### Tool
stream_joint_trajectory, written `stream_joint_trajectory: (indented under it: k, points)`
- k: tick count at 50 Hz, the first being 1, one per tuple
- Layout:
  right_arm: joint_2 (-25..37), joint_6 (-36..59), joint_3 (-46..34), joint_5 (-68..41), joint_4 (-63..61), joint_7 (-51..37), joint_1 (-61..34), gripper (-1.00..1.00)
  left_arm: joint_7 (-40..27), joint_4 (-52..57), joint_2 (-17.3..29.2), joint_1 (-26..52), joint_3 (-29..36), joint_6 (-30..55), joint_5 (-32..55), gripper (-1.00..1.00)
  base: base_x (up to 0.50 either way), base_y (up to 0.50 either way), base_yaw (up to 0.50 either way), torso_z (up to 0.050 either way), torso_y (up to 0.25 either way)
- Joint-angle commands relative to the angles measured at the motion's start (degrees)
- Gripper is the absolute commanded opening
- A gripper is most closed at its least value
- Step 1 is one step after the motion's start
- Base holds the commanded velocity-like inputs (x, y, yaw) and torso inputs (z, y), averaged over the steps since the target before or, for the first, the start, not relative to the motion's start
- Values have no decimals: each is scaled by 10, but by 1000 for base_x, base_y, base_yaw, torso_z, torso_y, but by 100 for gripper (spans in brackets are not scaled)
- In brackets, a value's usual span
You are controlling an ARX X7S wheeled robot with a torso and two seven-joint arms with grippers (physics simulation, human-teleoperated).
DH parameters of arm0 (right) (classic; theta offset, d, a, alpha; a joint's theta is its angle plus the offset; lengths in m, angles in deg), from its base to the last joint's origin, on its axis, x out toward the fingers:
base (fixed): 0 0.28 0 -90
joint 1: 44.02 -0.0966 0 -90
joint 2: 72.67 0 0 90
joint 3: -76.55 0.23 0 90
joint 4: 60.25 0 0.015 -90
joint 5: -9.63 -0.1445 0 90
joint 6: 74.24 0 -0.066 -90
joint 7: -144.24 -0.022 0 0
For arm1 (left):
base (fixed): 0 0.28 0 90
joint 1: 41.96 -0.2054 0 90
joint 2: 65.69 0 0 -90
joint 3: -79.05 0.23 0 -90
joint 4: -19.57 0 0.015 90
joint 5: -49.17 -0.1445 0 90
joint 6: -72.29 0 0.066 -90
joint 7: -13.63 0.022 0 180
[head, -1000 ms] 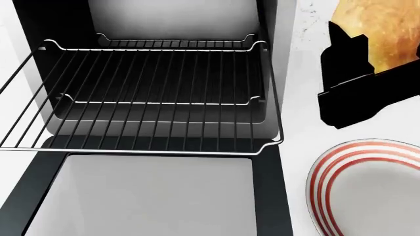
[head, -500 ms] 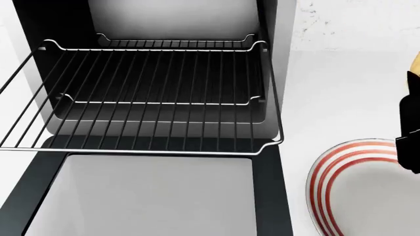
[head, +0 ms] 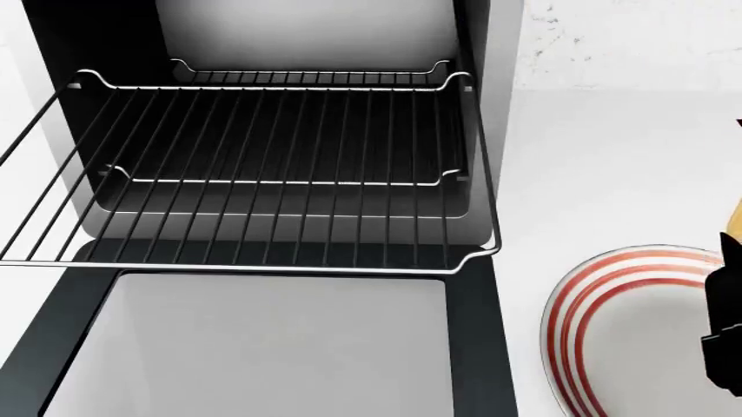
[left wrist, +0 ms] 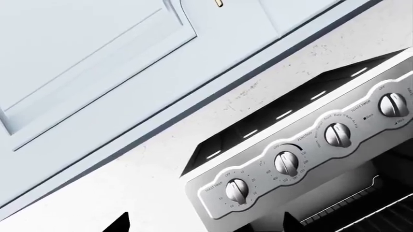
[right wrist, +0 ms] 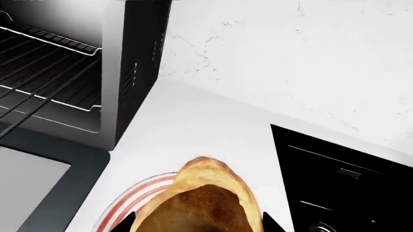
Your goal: Pick the bread from the top rack and place it on the plate on the counter.
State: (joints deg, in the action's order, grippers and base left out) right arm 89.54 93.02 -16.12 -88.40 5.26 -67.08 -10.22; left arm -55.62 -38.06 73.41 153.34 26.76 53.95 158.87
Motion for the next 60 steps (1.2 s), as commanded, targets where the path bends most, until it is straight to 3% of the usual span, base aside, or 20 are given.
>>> stream_joint_trajectory:
  k: [1, 15, 34, 53, 54, 60]
  points:
    - [-10, -20, 39, 59, -3, 52, 83, -100, 14, 0, -12, -1, -11, -12, -15, 100, 0, 0, 0, 0, 0]
    - [-34, -60, 50, 119, 0, 86, 172, -100, 5, -6, -16, 15, -2, -11, -3, 100, 0, 0, 0, 0, 0]
    - [-57, -44, 17, 90, 13, 45, 148, -100, 0, -10, -22, 25, 9, -11, 0, 100, 0, 0, 0, 0, 0]
    - [-73, -66, -4, 145, 31, 82, 157, -100, -2, -10, -17, 34, 13, -12, 7, 100, 0, 0, 0, 0, 0]
    - [-73, -66, -3, 142, 30, 80, 156, 100, -2, -10, -16, 34, 13, -12, 7, 100, 0, 0, 0, 0, 0]
    - [-71, -71, 1, 141, 28, 79, 164, 100, -2, -10, -17, 35, 15, -13, 7, 100, 0, 0, 0, 0, 0]
